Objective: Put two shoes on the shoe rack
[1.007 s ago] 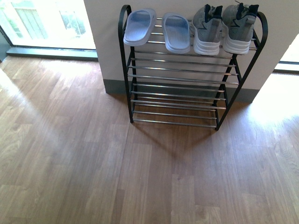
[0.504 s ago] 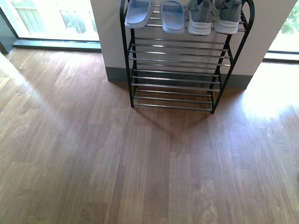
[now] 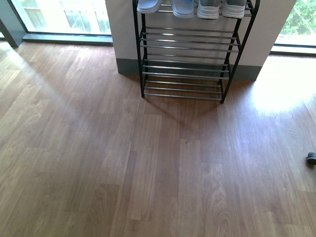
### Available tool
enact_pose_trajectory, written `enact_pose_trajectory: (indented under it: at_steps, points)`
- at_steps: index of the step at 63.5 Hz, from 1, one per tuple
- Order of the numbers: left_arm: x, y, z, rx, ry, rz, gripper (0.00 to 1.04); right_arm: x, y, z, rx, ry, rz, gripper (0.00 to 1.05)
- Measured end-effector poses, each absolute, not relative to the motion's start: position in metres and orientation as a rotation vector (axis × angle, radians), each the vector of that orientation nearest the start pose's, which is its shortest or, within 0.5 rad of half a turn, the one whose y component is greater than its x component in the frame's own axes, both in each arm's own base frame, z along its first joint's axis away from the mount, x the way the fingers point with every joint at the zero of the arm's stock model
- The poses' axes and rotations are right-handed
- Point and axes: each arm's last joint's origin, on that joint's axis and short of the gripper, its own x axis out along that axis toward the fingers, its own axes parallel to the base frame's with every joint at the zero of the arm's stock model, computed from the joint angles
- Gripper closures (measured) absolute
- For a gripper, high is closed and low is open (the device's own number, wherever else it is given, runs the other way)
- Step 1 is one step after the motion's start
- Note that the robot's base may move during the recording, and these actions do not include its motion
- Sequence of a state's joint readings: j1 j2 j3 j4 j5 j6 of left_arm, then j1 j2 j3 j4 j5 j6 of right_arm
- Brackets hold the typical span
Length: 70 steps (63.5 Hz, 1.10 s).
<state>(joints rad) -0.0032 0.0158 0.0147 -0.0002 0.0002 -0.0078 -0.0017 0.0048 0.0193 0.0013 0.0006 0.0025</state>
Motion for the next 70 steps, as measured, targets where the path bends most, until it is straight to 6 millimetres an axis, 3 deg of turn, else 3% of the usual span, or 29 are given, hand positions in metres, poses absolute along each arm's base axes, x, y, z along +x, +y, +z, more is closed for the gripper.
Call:
enact_pose_trajectory:
  at_steps: [70]
  points:
    - [0.0978,-0.0003,0.1673,-0.007,0.001,-0.003,0.09,0.0967,-0.0002,0.1699,0.003,-0.017,-0.002,0.09]
